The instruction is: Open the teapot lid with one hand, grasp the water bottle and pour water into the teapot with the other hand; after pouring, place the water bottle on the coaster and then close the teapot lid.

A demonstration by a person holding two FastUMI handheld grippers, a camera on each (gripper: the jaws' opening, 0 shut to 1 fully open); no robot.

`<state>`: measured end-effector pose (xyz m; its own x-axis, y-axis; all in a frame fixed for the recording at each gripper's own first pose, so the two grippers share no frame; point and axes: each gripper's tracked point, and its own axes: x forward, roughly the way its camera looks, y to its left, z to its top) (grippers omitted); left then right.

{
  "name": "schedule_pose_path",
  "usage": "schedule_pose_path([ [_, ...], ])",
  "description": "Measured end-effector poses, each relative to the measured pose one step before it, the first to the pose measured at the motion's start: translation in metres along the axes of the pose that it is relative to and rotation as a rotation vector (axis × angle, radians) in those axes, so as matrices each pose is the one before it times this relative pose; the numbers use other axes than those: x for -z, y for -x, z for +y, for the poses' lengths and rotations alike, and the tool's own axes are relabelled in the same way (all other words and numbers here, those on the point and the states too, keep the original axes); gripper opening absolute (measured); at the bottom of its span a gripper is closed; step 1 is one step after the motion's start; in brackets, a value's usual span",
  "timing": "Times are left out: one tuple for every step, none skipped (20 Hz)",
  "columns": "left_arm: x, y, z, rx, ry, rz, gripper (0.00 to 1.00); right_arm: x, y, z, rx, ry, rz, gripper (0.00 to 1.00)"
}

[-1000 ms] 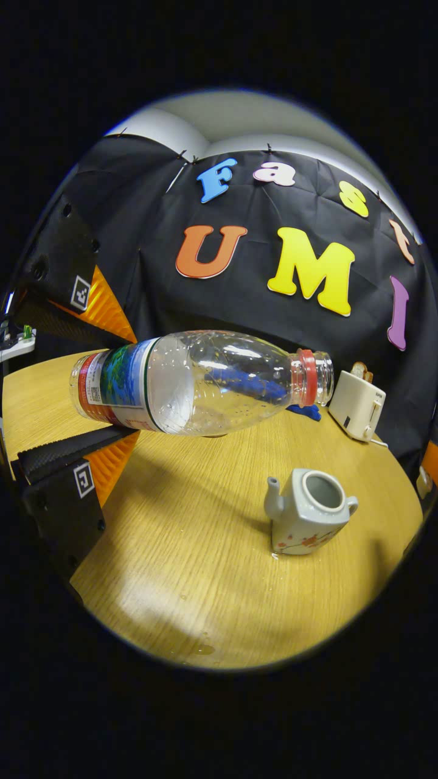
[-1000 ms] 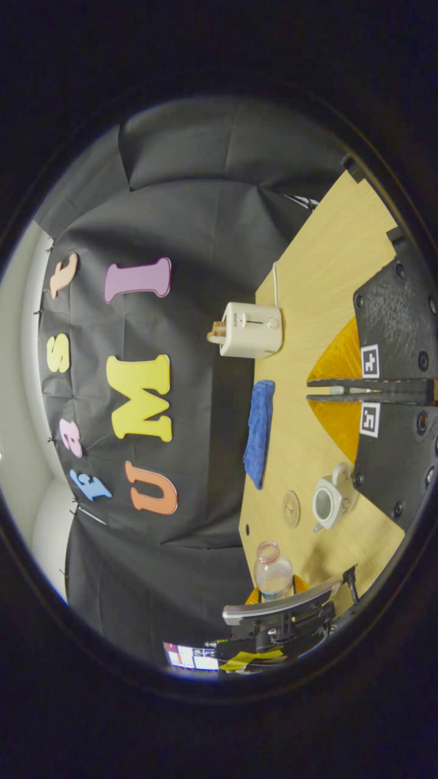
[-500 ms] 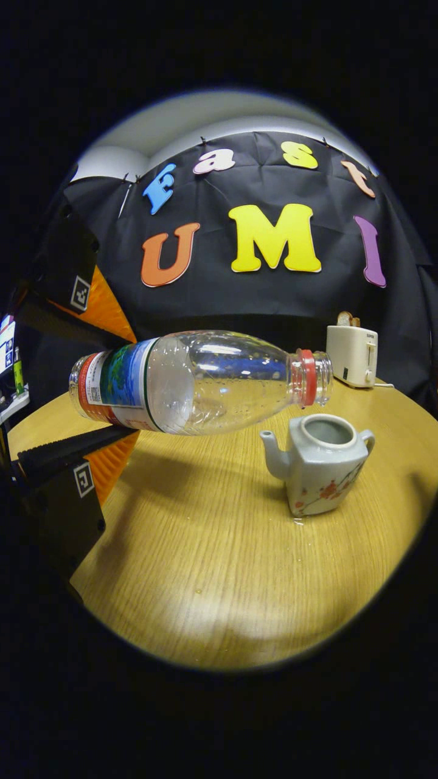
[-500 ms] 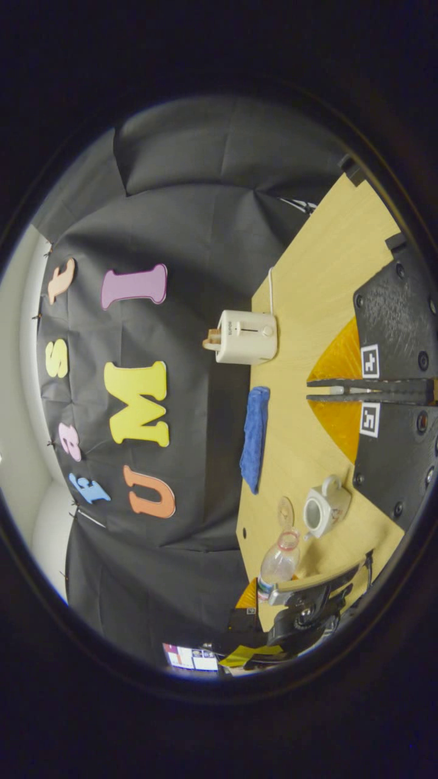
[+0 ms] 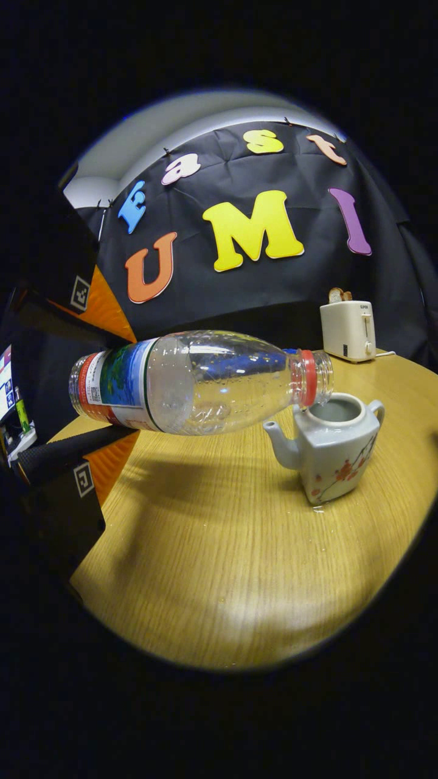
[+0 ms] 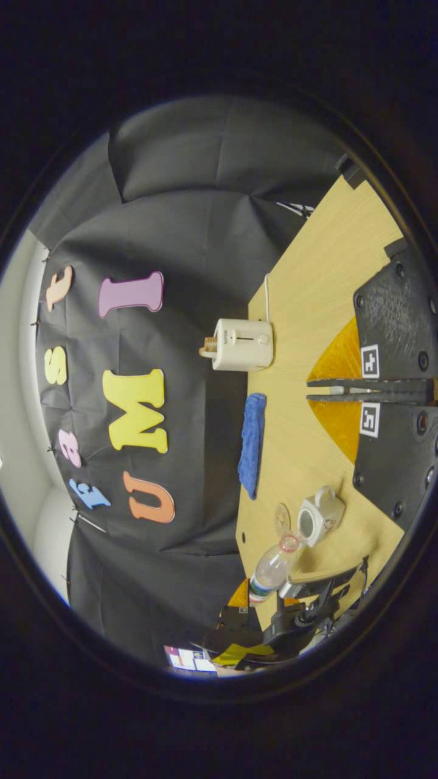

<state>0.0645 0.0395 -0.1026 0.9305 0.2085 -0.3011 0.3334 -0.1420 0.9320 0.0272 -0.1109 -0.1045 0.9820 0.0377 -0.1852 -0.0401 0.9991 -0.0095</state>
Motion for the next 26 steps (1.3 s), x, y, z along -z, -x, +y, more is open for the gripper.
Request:
schedule_pose_path([
  [0.00149,-0.00016,0.00193,-0.00687,-0.01523,0.00295,0.75,0.00119,0.00023,0.00009,-0.00064,-0.00132,0.00155,0.00],
  [0.00032,-0.00007,0.00105,-0.00293,-0.01066,0.00150,0.74,-0.00003,0.00023,-0.00037,-0.00082,-0.00033,0.00062,0.00],
  [-0.00013,-0.00052,0.00171,-0.00277,-0.01134,-0.00026,0.75,0.00075,0.00011,-0.00080,0.00044,0.00154,0.00003,0.00],
  [-0.00188,-0.00054,0.00186,-0.00534,-0.01357,-0.00073,0.74,-0.00029,0.00044,-0.00123,0.00128,-0.00009,-0.00219,0.00],
  [-0.00004,0.00092,0.00324,-0.00800,-0.01641,-0.00127,0.74,-0.00046,0.00051,0.00087,-0.00011,0.00050,-0.00030,0.00],
  [0.00070,-0.00013,0.00285,-0.00985,-0.01594,-0.00109,0.74,-0.00018,0.00044,-0.00042,0.00059,0.00012,0.00001,0.00],
  [-0.00001,-0.00081,0.00405,-0.00820,-0.01404,0.00136,0.75,0.00021,-0.00029,-0.00005,-0.00033,0.00008,0.00003,0.00],
  [-0.00012,-0.00034,0.00278,-0.00764,-0.01254,0.00204,0.75,-0.00029,0.00019,0.00000,-0.00035,-0.00053,-0.00026,0.00],
  [0.00019,-0.00012,0.00162,-0.00426,-0.00972,0.00121,0.75,0.00043,0.00063,-0.00019,-0.00050,-0.00052,0.00000,0.00],
  [0.00013,0.00015,0.00182,-0.00529,-0.00946,0.00340,0.74,-0.00017,0.00029,-0.00026,0.00045,0.00001,-0.00006,0.00],
  [-0.00029,0.00009,0.00168,-0.00530,-0.01018,-0.00101,0.74,0.00072,-0.00020,-0.00090,0.00073,-0.00117,-0.00052,0.00],
  [-0.00054,-0.00004,0.00173,-0.00389,-0.01137,-0.00043,0.74,-0.00043,-0.00011,-0.00013,-0.00030,-0.00129,0.00064,0.00],
  [0.00041,-0.00091,0.00187,-0.00131,-0.00879,-0.00054,0.74,0.00060,0.00034,0.00055,0.00002,-0.00068,0.00093,0.00],
  [-0.00013,-0.00047,0.00102,-0.00022,-0.00677,-0.00114,0.74,-0.00002,-0.00055,0.00018,-0.00127,-0.00006,0.00030,0.00],
  [0.00019,-0.00065,0.00091,-0.00026,-0.00631,0.00205,0.74,0.00077,0.00027,0.00000,-0.00100,0.00077,-0.00010,0.00],
  [0.00004,-0.00014,0.00042,0.00080,-0.00496,0.00206,0.74,-0.00011,0.00076,-0.00017,-0.00144,-0.00018,-0.00018,0.00],
  [0.00059,0.00036,0.00072,0.00024,-0.00546,0.00281,0.74,0.00007,0.00028,0.00089,-0.00140,0.00054,-0.00071,0.00],
  [0.00119,0.00064,0.00021,0.00319,-0.00620,0.00779,0.74,-0.00082,-0.00027,-0.00015,-0.00051,0.00066,0.00011,0.00],
  [-0.00014,0.00052,0.00178,0.00053,-0.01282,0.00223,0.74,0.00053,0.00074,0.00075,-0.00041,0.00078,-0.00056,0.00],
  [-0.00163,-0.00110,0.00245,-0.00629,-0.01277,-0.00157,0.74,0.00002,0.00045,-0.00037,0.00021,-0.00035,-0.00019,0.00],
  [-0.00001,-0.00244,-0.00142,-0.00712,-0.00758,-0.00018,0.74,0.00120,0.00009,-0.00167,0.00016,-0.00128,-0.00055,0.00],
  [0.00033,-0.00087,0.00058,-0.00335,-0.00358,-0.00093,0.75,-0.00049,0.00044,-0.00046,0.00033,-0.00084,0.00043,0.00],
  [0.00003,0.00276,0.00108,-0.00268,-0.00413,-0.00089,0.74,0.00016,-0.00017,-0.00031,-0.00065,-0.00167,0.00058,0.00],
  [-0.00065,-0.00023,0.00134,-0.00433,-0.00748,-0.00032,0.74,-0.00024,-0.00055,-0.00001,0.00011,0.00063,0.00069,0.00],
  [-0.00095,0.00098,0.00265,-0.00484,-0.00876,0.00019,0.74,0.00123,0.00140,-0.00047,-0.00095,0.00007,-0.00025,0.00],
  [-0.00061,0.00052,0.00158,-0.00575,-0.00997,-0.00048,0.78,-0.00091,0.00031,0.00022,0.00024,0.00164,-0.00164,0.00],
])
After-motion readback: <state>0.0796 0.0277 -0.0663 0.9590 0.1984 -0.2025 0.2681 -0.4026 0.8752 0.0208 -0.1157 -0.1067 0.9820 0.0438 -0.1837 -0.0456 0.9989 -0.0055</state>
